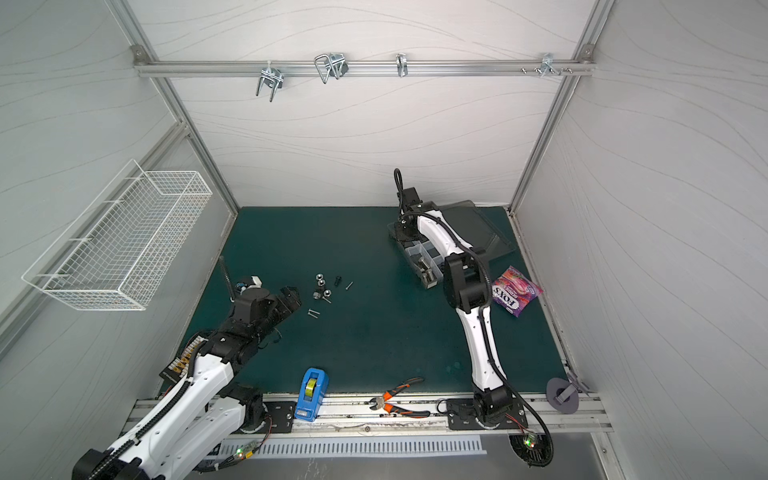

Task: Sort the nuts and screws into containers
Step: 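Open the right gripper to drop the bolt into the bolt compartment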

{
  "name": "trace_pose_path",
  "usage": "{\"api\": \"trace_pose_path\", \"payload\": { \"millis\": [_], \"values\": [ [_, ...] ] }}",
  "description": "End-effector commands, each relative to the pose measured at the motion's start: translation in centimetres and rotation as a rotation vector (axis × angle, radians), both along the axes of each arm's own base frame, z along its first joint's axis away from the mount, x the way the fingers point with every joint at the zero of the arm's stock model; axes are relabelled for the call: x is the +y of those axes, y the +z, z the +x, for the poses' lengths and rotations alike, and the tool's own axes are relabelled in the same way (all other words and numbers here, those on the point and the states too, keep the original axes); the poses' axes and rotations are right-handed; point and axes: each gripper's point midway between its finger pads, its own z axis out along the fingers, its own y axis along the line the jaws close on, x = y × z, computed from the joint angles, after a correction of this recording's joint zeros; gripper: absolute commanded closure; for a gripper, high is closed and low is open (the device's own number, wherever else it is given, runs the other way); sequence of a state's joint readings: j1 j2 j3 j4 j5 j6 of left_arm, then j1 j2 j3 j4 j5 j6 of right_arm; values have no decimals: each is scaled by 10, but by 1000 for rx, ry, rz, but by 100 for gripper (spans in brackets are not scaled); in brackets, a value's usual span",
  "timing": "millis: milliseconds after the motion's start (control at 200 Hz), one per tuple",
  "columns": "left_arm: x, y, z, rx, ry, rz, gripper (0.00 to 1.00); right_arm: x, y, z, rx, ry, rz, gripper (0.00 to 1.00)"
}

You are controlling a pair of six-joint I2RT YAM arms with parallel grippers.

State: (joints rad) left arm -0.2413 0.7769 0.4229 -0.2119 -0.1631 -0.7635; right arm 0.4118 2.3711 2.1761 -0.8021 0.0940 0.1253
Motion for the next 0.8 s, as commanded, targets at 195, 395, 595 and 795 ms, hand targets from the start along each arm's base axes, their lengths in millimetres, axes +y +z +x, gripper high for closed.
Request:
{"api": "trace_pose_path", "payload": {
  "millis": [195,395,595,795],
  "values": [
    [-1,11,4,-32,9,-17,0,-5,-10,3,19,1,-25,66],
    [-1,10,3,-31,11,-19,0,-6,-11,2,23,1,-32,54],
    [0,9,3,-30,13,-20,0,-7,-5,2,16,2,-35,49],
    [0,9,2,-30,14,-18,0,-5,5,0,7,8,-22,49]
  ]
}}
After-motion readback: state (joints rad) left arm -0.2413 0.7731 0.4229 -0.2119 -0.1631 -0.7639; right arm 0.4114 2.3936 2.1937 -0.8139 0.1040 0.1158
